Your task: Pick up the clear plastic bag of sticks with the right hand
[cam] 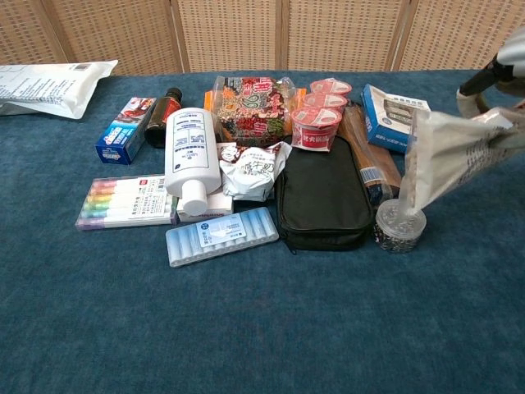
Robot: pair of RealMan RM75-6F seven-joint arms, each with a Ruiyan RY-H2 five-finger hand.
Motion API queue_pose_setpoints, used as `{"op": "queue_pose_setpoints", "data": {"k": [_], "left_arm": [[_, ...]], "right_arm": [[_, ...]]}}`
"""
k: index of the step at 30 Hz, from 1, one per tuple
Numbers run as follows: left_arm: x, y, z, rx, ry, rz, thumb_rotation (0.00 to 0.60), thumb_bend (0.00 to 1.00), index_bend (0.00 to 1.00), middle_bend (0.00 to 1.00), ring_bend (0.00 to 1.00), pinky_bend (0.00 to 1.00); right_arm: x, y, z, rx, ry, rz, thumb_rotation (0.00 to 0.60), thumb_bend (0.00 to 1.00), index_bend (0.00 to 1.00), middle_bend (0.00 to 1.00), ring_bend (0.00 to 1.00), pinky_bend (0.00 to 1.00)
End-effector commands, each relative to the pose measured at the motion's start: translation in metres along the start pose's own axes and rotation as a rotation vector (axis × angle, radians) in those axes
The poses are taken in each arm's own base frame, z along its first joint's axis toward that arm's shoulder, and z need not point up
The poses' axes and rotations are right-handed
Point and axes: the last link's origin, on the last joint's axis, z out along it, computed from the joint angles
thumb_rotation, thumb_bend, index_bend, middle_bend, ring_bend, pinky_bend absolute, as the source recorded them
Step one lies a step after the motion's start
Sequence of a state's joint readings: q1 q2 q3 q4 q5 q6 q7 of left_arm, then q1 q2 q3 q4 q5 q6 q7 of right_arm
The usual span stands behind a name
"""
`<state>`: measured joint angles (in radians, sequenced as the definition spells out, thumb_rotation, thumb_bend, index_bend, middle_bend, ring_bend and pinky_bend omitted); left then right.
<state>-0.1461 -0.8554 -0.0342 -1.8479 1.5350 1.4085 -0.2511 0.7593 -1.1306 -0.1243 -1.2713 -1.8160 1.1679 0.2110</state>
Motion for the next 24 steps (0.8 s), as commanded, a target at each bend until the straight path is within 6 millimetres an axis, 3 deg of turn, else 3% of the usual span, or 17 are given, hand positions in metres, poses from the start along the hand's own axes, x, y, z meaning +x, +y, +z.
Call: {"op": "queue_pose_setpoints", "data": {"k": [1, 24], "left_arm": [[-0.001, 0.000, 0.000, -0.003, -0.002, 0.001, 0.600, 0.26, 0.07, 0.06, 0.00, 0.00], [0.001, -0.006, -0.015, -0.019, 0.011, -0.010, 0.600, 0.26, 0.07, 0.06, 0.00, 0.00]], "right_arm": [[0.024, 0.002, 0.003, -0.023, 0.063, 0.005, 0.600, 0.39, 0.74, 1.00, 0.85, 0.94], [0.150, 0.001, 0.051, -0.030, 0.336, 0.061, 0.600, 0.38, 0.74, 1.00, 0.85, 0.94]]}}
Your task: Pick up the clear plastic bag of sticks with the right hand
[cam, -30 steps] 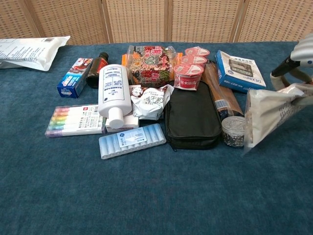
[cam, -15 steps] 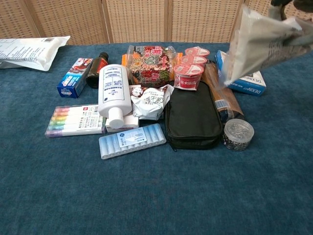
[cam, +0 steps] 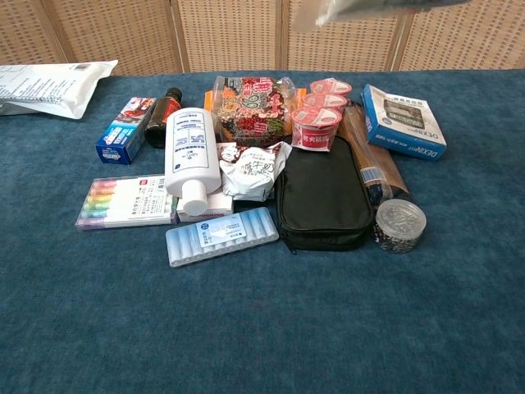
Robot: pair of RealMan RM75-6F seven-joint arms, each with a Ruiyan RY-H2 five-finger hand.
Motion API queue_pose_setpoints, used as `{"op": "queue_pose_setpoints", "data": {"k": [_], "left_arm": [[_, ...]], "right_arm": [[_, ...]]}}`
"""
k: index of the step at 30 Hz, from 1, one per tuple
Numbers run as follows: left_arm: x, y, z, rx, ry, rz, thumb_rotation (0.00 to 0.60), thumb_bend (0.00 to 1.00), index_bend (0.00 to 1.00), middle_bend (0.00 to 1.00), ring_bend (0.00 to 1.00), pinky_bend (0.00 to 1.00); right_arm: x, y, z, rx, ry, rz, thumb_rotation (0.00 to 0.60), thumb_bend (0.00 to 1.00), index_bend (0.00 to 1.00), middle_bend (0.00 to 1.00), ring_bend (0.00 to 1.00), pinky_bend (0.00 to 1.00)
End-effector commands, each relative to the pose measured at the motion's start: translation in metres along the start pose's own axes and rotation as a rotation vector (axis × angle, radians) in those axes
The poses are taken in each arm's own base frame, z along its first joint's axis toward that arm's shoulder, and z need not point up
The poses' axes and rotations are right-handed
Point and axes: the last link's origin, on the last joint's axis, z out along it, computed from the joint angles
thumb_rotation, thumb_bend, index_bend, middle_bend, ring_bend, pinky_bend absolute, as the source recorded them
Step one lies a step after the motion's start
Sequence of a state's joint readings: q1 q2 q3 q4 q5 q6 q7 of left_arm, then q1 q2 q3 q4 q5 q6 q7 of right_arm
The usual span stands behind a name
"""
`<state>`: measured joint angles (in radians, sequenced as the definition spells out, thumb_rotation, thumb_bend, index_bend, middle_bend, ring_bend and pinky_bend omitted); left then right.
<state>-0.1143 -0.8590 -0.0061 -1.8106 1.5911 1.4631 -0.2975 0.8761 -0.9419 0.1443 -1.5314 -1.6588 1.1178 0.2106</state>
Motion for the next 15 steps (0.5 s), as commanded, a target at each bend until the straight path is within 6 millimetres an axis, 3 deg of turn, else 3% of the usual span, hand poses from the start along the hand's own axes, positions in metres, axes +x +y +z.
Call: {"op": "queue_pose_setpoints", "data": {"k": [1, 9, 15], "left_arm": [[0.000, 0.000, -0.002, -0.001, 0.003, -0.002, 0.600, 0.26, 0.07, 0.06, 0.00, 0.00], [0.002, -0.004, -0.007, 0.003, 0.017, -0.008, 0.600, 0.26, 0.07, 0.06, 0.00, 0.00], [0.002, -0.006, -0.007, 0.001, 0.015, -0.010, 0.600, 0.26, 0.07, 0.06, 0.00, 0.00]], "right_arm": [[0.016, -0.002, 0.010, 0.001, 0.036, 0.006, 0.600, 0.38, 0.74, 1.00, 0.85, 0.94], [0.048, -0.004, 0.021, 0.000, 0.101, -0.001, 0.600, 0.38, 0.74, 1.00, 0.85, 0.94], [0.051, -0.005, 0.019, -0.012, 0.096, -0.006, 0.600, 0.38, 0.74, 1.00, 0.85, 0.94]]}}
